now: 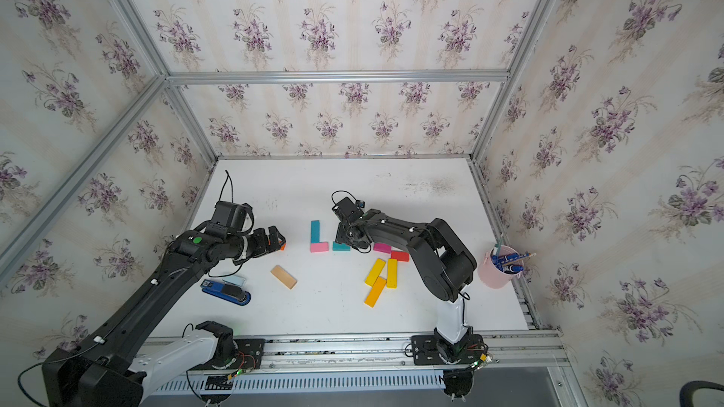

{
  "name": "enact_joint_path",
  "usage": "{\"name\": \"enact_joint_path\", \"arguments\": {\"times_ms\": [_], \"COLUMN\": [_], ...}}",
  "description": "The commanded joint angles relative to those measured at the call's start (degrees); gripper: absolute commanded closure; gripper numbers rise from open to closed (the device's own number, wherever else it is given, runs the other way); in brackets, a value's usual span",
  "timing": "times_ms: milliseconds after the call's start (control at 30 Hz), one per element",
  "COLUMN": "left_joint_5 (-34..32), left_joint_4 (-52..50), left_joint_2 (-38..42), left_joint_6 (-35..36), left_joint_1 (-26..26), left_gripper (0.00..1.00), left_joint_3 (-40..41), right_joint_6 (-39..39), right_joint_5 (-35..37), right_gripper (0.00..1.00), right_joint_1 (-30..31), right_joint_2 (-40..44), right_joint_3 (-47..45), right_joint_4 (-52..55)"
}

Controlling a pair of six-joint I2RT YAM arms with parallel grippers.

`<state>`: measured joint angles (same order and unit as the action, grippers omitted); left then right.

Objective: Assemble the letter h with building blocks
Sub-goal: Assemble the building block at the center of the board.

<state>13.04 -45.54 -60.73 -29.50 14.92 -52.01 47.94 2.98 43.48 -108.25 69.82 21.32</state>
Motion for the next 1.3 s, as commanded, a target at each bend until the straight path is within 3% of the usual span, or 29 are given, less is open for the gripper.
{"name": "enact_joint_path", "arguments": {"times_ms": [0,367,1267], "left_joint_5": [0.7,0.8,0.8], "left_joint_4": [2.2,2.8,3.4], "left_joint_2": [0.1,0.0,-0.3], "left_joint_6": [0.0,0.2,0.2], "left_joint_1": [0.0,-0.1,-0.1], "left_gripper": [0.00,0.00,0.00], "left_joint_3": [0.6,1.9,3.3], "right_joint_6": [0.9,-0.2,-2.1], "right_joint_5": [-1.1,-1.9,-0.4], "right_gripper": [0.38,0.47,0.48], "right_joint_1": [0.0,0.4,1.4], "right_joint_2": [0.5,-1.2,-3.4], "right_joint_3": [-0.2,-0.2,3.5], "right_joint_4": [-1.2,-2.2,0.2]}}
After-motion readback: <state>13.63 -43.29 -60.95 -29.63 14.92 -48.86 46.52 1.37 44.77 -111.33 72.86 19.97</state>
